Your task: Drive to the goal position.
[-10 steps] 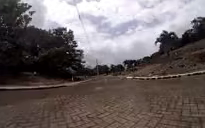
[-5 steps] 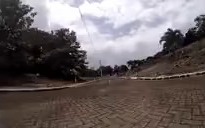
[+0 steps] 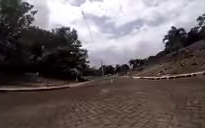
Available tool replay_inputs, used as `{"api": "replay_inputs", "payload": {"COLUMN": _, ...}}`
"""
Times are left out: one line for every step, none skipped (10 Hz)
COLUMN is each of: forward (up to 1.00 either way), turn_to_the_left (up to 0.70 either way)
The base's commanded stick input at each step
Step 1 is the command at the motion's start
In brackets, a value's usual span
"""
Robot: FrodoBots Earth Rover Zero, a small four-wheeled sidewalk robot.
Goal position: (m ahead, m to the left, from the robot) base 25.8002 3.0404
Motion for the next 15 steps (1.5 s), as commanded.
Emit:
{"api": "replay_inputs", "payload": {"forward": 0.7, "turn_to_the_left": -0.23}}
{"api": "replay_inputs", "payload": {"forward": 0.7, "turn_to_the_left": 0.0}}
{"api": "replay_inputs", "payload": {"forward": 0.7, "turn_to_the_left": 0.0}}
{"api": "replay_inputs", "payload": {"forward": 0.7, "turn_to_the_left": 0.0}}
{"api": "replay_inputs", "payload": {"forward": 0.7, "turn_to_the_left": 0.0}}
{"api": "replay_inputs", "payload": {"forward": 0.7, "turn_to_the_left": 0.0}}
{"api": "replay_inputs", "payload": {"forward": 0.7, "turn_to_the_left": 0.0}}
{"api": "replay_inputs", "payload": {"forward": 0.7, "turn_to_the_left": 0.0}}
{"api": "replay_inputs", "payload": {"forward": 0.7, "turn_to_the_left": 0.0}}
{"api": "replay_inputs", "payload": {"forward": 0.7, "turn_to_the_left": -0.17}}
{"api": "replay_inputs", "payload": {"forward": 0.7, "turn_to_the_left": -0.09}}
{"api": "replay_inputs", "payload": {"forward": 0.7, "turn_to_the_left": 0.0}}
{"api": "replay_inputs", "payload": {"forward": 0.7, "turn_to_the_left": 0.0}}
{"api": "replay_inputs", "payload": {"forward": 0.7, "turn_to_the_left": 0.0}}
{"api": "replay_inputs", "payload": {"forward": 0.7, "turn_to_the_left": 0.0}}
